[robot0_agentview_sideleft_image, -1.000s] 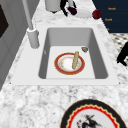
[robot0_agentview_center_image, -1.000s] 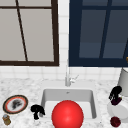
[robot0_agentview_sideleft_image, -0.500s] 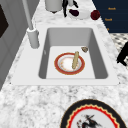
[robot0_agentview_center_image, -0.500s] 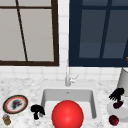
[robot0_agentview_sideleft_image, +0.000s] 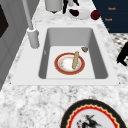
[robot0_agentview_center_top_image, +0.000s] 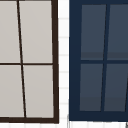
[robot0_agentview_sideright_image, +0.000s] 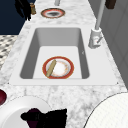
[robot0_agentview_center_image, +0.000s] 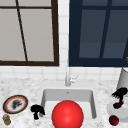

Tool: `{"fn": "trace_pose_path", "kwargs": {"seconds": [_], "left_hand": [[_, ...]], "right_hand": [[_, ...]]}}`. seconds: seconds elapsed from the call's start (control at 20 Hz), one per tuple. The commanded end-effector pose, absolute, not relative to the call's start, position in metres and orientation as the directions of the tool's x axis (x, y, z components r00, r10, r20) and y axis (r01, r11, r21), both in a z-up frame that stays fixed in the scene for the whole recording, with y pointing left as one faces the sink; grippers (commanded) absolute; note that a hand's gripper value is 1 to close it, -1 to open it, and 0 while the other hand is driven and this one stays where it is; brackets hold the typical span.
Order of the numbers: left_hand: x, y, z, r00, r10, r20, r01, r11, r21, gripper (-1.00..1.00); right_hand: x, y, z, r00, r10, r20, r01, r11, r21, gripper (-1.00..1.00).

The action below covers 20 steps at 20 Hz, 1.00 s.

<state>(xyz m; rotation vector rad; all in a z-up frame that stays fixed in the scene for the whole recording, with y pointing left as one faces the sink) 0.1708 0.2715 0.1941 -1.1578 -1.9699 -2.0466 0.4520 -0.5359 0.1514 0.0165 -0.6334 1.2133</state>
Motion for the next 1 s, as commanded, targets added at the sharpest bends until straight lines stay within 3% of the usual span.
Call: {"fn": "trace_pose_path", "kwargs": {"seconds": [0.0, 0.35, 0.6, 0.7, 0.95], "left_hand": [[0.171, 0.272, 0.194, -0.713, 0.435, 0.551, 0.534, -0.174, 0.828, 0.0], [0.171, 0.272, 0.194, -0.713, 0.435, 0.551, 0.534, -0.174, 0.828, 0.0], [0.171, 0.272, 0.194, -0.713, 0.435, 0.551, 0.534, -0.174, 0.828, 0.0], [0.171, 0.272, 0.194, -0.713, 0.435, 0.551, 0.534, -0.174, 0.828, 0.0], [0.171, 0.272, 0.194, -0.713, 0.435, 0.551, 0.534, -0.174, 0.828, 0.0]], "right_hand": [[0.435, -0.546, 0.151, 0.146, 0.9, 0.41, -0.825, 0.339, -0.451, -1.0], [0.408, -0.56, 0.153, 0.212, 0.909, 0.36, -0.733, 0.391, -0.557, -1.0], [0.402, -0.559, 0.154, 0.203, 0.939, 0.276, -0.728, 0.333, -0.599, -1.0], [0.405, -0.559, 0.153, 0.273, 0.904, 0.329, -0.735, 0.417, -0.535, -1.0], [0.4, -0.551, 0.151, 0.229, 0.931, 0.285, -0.744, 0.356, -0.565, -1.0]]}}
